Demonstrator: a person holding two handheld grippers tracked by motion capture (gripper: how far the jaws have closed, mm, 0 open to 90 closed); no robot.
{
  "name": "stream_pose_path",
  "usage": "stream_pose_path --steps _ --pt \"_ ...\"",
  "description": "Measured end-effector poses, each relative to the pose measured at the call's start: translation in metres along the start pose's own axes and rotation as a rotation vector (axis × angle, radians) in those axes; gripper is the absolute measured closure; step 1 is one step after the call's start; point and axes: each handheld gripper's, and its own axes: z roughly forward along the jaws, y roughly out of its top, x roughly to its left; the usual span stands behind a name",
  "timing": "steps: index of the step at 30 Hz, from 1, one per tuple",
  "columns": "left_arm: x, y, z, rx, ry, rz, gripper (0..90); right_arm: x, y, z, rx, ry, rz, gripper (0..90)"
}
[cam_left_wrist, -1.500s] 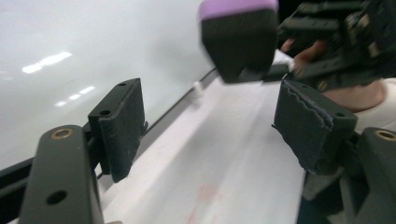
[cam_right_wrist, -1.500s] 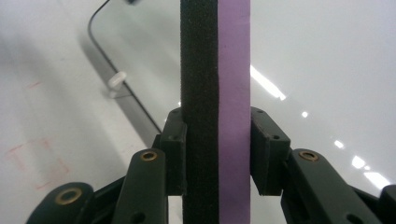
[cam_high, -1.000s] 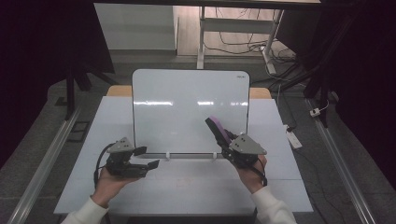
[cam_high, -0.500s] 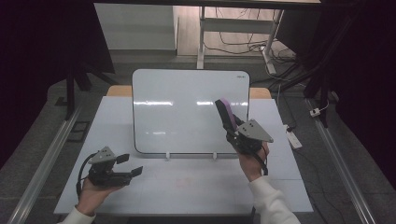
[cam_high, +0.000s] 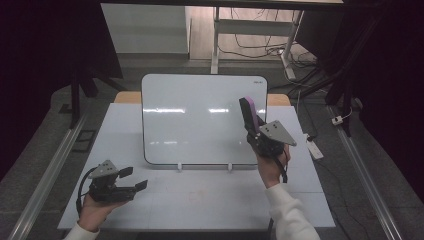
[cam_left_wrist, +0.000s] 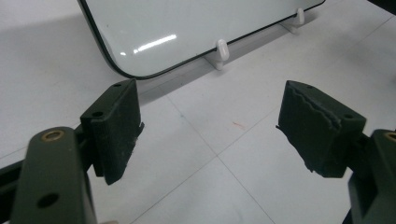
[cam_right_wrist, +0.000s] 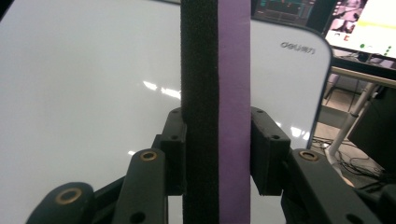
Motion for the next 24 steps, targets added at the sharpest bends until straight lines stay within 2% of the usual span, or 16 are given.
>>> stream_pose_path --steps 13,17,20,24 --pt "0.003 -0.003 0.002 0.011 0.011 -0.002 21.7 -0.009 0.009 0.013 -0.021 -0.08 0.022 61.8" --pt "0.003 -0.003 0.002 0.011 0.013 -0.004 21.7 -0.016 0.008 0.018 -0.011 -0.113 0.05 61.8" --pt "0.003 -0.003 0.002 0.013 0.011 -0.002 21.7 -0.02 0.005 0.023 0.006 -0.11 0.07 61.8" --pt "0.003 -0.003 0.003 0.015 0.013 -0.001 21.6 -0.021 0.003 0.03 0.021 -0.124 0.072 61.7"
